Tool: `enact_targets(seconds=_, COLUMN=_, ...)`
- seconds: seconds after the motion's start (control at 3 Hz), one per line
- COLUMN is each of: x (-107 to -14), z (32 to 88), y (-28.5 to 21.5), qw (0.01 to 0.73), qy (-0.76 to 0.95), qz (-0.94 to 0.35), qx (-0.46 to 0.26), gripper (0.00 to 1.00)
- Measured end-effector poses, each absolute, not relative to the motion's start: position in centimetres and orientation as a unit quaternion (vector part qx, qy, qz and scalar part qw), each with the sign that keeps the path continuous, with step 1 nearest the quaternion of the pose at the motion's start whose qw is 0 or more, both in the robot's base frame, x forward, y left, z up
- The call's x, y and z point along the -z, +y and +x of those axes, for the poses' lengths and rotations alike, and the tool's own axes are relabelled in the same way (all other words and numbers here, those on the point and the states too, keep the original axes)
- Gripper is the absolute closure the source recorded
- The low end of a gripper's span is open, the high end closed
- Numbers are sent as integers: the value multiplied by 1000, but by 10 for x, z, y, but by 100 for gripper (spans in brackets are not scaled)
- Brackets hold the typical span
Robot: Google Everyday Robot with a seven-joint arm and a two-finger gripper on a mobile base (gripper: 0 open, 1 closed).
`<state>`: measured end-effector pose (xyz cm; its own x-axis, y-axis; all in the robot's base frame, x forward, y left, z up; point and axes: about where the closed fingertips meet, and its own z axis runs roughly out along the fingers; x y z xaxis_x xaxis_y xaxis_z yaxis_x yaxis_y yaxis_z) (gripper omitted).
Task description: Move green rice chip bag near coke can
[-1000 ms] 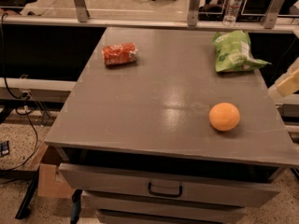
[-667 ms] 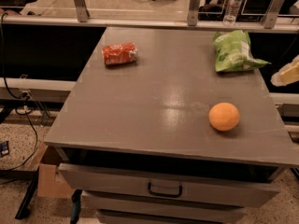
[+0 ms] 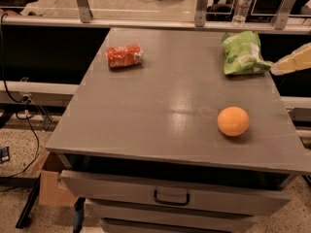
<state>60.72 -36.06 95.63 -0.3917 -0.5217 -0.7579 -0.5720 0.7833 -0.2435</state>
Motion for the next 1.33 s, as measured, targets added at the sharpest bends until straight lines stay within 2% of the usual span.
enact_targets(seconds=1.33, x=-909, z=646, y=-371, qw=480, qy=835, qz=-262, qx=-64, gripper=0)
